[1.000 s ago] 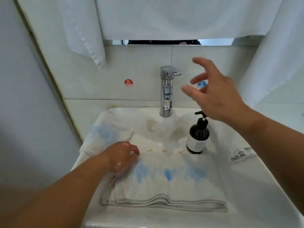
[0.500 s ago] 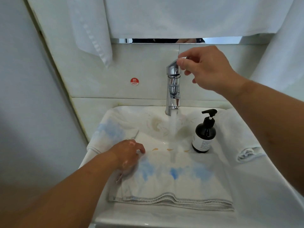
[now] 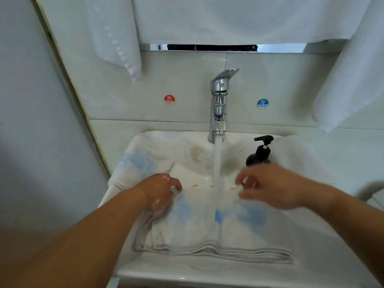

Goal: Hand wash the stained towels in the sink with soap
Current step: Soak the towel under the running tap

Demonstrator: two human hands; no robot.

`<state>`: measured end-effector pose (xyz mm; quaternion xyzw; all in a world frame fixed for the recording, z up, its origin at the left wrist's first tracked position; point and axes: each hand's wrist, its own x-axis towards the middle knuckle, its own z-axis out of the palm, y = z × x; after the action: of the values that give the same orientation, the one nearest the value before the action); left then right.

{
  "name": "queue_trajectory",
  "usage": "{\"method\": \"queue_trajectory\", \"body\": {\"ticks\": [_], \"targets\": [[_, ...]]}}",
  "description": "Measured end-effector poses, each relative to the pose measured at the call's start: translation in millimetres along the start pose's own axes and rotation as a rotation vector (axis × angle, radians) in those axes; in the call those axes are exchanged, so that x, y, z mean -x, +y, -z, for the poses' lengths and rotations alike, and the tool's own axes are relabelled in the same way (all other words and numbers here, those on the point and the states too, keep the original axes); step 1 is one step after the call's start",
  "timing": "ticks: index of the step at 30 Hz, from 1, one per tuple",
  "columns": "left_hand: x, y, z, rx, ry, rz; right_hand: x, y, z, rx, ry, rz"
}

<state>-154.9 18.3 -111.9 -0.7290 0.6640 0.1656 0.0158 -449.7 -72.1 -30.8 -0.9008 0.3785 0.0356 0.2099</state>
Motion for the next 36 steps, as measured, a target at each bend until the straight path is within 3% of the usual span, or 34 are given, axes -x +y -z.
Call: {"method": "queue_trajectory", "body": {"ticks": [2,7,16,26,29,33,36], "targets": [[0,0,0,-0.006,0.005,0.0,2,26,-26,0.165,-0.105,-0.087],[2,1,1,-0.036,0.007,-0.011,-3,49,-41,0.109,-0.047,-0.196],[6,5,6,-0.074,0.033,-0.014,-9,48,-53,0.313,0.016,-0.298],[10,8,10,-0.1,0.049,0.068,-4,42,-47,0.307,-0.043,-0.273],[11,7,12,-0.06,0.071,0.097,4,39,-35,0.125,-0.041,-0.228],[13,5,15,0.043,0.094,0.115,21,36,-16,-0.565,-0.001,-0.165],[14,8,16,0.174,0.092,0.114,23,30,-8,-0.847,0.17,-0.142]]}}
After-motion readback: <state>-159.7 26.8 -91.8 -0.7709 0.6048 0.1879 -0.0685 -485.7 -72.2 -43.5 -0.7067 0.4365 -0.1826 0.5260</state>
